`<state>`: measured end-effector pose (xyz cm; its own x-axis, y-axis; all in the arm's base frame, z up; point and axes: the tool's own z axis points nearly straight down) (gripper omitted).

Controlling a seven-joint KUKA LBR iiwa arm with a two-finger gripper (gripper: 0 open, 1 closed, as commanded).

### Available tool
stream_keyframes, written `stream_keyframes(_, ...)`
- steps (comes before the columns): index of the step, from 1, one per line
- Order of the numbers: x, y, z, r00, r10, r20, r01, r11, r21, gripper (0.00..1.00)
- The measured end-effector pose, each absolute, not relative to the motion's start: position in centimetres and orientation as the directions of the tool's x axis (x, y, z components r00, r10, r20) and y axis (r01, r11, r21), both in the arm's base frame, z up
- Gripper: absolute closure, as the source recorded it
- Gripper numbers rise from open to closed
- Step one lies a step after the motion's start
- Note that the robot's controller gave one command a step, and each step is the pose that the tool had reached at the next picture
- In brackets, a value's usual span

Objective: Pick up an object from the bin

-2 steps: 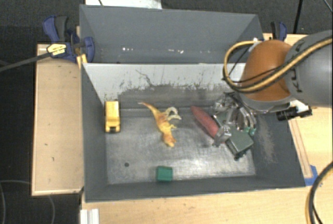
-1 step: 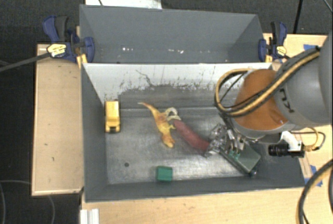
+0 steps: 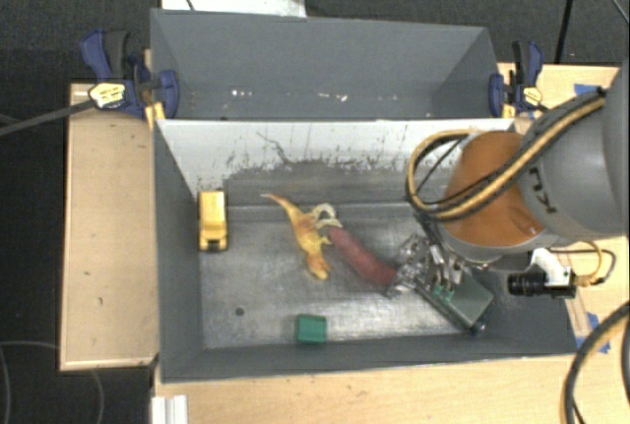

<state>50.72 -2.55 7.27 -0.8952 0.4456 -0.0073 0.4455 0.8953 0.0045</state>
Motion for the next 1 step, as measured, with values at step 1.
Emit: stream_keyframes(1, 50.21, -1.78, 26.76, -0.892, 0.451, -0.01, 0.451, 0.892, 0.005, 1.0)
